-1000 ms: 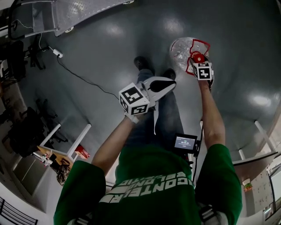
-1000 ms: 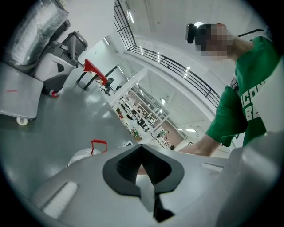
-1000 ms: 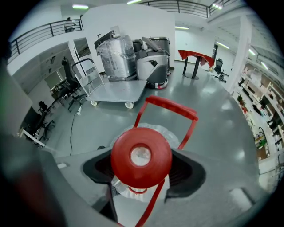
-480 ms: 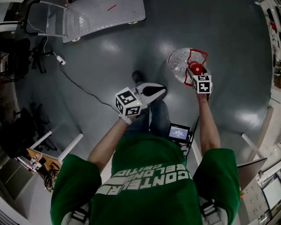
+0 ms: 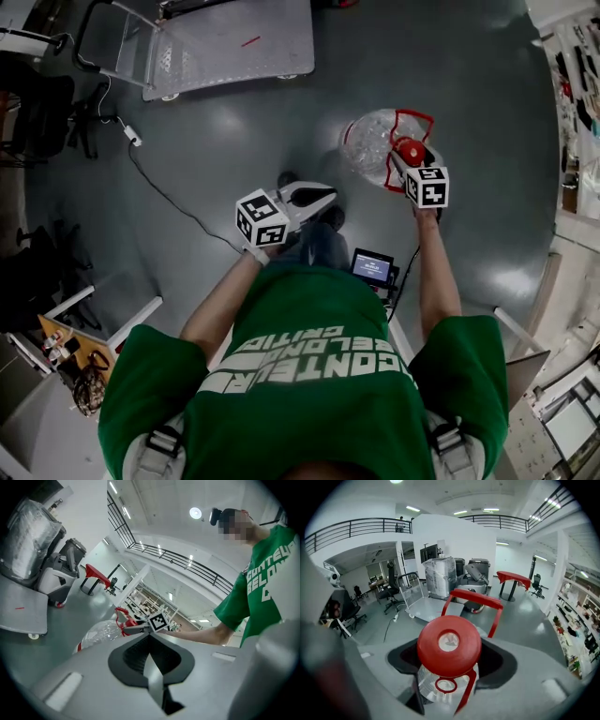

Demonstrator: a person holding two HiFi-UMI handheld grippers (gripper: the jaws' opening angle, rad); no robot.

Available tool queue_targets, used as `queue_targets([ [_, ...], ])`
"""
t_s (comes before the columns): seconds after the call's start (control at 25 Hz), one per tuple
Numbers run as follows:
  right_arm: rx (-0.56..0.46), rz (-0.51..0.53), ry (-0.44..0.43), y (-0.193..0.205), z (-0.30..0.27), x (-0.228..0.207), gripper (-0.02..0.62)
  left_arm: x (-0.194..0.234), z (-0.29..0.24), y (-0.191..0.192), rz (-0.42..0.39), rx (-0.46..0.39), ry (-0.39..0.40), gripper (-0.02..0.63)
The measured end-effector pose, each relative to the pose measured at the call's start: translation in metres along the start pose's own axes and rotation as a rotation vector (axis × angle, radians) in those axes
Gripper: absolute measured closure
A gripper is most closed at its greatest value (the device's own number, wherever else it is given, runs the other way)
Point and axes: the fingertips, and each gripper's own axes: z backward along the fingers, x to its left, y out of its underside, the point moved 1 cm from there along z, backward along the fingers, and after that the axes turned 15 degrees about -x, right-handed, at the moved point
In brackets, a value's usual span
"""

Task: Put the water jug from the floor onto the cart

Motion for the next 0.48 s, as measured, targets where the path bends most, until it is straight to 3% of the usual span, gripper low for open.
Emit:
queue_targets([
  [0.48,-0.033,0.048,-0.031,-0.079,-0.019,0.015,0.293,0.03,0.016,-0.075,-0.073,-0.062,-0.018,0.597],
])
